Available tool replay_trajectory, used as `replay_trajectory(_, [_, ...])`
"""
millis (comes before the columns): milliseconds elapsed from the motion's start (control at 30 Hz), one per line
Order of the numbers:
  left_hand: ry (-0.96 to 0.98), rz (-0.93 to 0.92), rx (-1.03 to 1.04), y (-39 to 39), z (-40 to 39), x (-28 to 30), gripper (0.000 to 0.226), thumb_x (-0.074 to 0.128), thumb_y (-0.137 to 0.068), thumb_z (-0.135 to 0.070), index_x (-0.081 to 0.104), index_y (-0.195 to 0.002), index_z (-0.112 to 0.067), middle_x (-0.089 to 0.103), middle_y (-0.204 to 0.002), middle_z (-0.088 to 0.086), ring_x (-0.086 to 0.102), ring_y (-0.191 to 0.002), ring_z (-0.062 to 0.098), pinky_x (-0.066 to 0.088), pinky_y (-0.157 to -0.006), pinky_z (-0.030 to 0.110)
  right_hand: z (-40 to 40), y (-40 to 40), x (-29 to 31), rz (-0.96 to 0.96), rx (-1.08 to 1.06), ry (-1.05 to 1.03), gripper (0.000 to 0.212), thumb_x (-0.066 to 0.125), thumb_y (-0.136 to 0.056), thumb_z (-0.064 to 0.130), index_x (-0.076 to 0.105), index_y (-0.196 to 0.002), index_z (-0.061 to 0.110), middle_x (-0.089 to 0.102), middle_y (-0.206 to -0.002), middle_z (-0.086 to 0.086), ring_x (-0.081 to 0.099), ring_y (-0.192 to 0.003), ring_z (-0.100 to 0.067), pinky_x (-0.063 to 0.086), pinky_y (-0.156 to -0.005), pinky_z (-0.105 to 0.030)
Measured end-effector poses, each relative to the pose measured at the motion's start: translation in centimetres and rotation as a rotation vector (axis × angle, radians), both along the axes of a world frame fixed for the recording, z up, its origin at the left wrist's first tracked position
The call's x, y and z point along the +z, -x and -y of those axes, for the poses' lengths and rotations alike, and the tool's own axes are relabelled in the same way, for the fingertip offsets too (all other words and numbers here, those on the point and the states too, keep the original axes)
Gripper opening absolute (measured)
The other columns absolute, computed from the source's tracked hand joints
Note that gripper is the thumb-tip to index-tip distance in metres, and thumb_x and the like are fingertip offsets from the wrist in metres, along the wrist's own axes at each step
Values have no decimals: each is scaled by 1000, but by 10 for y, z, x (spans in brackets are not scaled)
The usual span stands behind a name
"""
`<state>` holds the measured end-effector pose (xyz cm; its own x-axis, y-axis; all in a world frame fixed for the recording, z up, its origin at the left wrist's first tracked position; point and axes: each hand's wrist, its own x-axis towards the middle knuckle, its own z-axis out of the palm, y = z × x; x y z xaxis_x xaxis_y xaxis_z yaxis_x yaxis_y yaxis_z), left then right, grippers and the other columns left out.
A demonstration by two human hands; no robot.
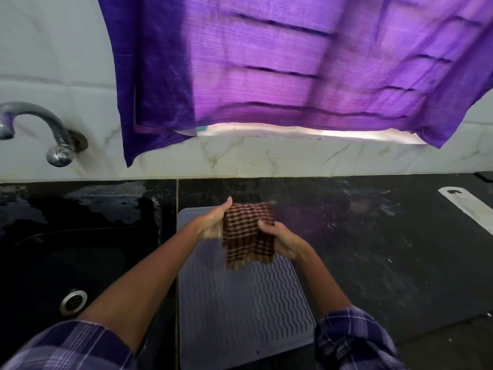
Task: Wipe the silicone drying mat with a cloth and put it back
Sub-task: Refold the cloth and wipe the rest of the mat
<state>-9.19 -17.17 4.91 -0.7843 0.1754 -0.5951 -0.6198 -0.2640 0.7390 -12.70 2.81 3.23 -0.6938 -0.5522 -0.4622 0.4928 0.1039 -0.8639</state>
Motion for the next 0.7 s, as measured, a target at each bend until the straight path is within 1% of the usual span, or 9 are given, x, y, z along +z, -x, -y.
replay_trajectory(100, [73, -1, -261, -9, 9, 4, 59, 53, -87, -58, 60, -123, -12, 71, -105, 5, 66, -97, 19, 58, -79, 34, 3, 2, 2, -63, -19, -157, 48, 69, -79, 0, 56, -126, -1, 63, -125, -17, 62, -108, -29, 48, -101, -41])
replay_trajectory(133, [133, -17, -329, -12, 9, 5, 56, 66, -84, -45, 57, -128, -12, 70, -106, 4, 67, -95, 16, 59, -77, 30, 1, 4, 6, -78, -32, -182, 46, 68, -80, 1, 57, -125, 0, 64, -124, -17, 63, -108, -29, 49, -99, -41])
replay_trajectory(200, [213, -86, -324, -11, 4, 8, 52, 65, -89, -14, 48, -138, -8, 68, -110, 5, 68, -92, 15, 59, -77, 27, -4, 11, 17, -95, -22, -132, 39, 63, -83, -1, 58, -121, 6, 67, -116, -12, 64, -104, -27, 53, -91, -39])
replay_trajectory(333, [232, -330, -141, 12, 6, 22, 54, 56, -91, 6, 43, -139, -15, 57, -132, 8, 55, -121, 27, 45, -102, 40, -9, 21, 41, -197, -132, 37, 35, 49, -84, -17, 62, -105, 7, 74, -91, -1, 67, -88, -18, 60, -68, -25])
replay_trajectory(400, [243, -405, -153, 18, 5, 33, 38, 53, -89, 11, 58, -119, -12, 65, -112, 11, 61, -106, 29, 49, -92, 41, -7, 20, 48, -233, -170, 62, 20, 41, -91, -12, 60, -92, -5, 74, -81, -1, 66, -79, -19, 59, -59, -22])
replay_trajectory(467, [258, -406, -124, 15, 2, 37, 34, 41, -88, 17, 63, -90, -10, 65, -91, 10, 61, -85, 25, 52, -73, 33, -5, 22, 49, -243, -171, 94, 30, 32, -90, -12, 50, -70, -1, 73, -83, -3, 66, -76, -19, 56, -54, -21])
replay_trajectory(533, [139, -352, -66, 12, 2, 35, 38, 35, -86, 12, 61, -73, -12, 64, -83, 6, 59, -76, 20, 48, -63, 29, -3, 24, 50, -202, -187, 142, 32, 29, -86, -12, 46, -65, 5, 66, -99, -7, 66, -83, -22, 56, -54, -23])
replay_trajectory(600, [-89, -262, -44, 11, 8, 28, 26, 41, -78, -8, 63, -66, -13, 64, -79, 7, 59, -72, 19, 45, -67, 30, -3, 26, 52, -164, -170, 170, 31, 30, -82, -10, 49, -64, 5, 62, -105, -9, 67, -81, -21, 56, -55, -24])
replay_trajectory(700, [-65, -153, -140, 14, 17, 22, 39, 51, -83, -43, 63, -101, -11, 63, -107, 16, 59, -101, 31, 44, -85, 39, -4, 31, 57, -214, -114, 137, 49, 30, -83, -11, 59, -51, 11, 64, -102, -7, 65, -86, -22, 58, -59, -26])
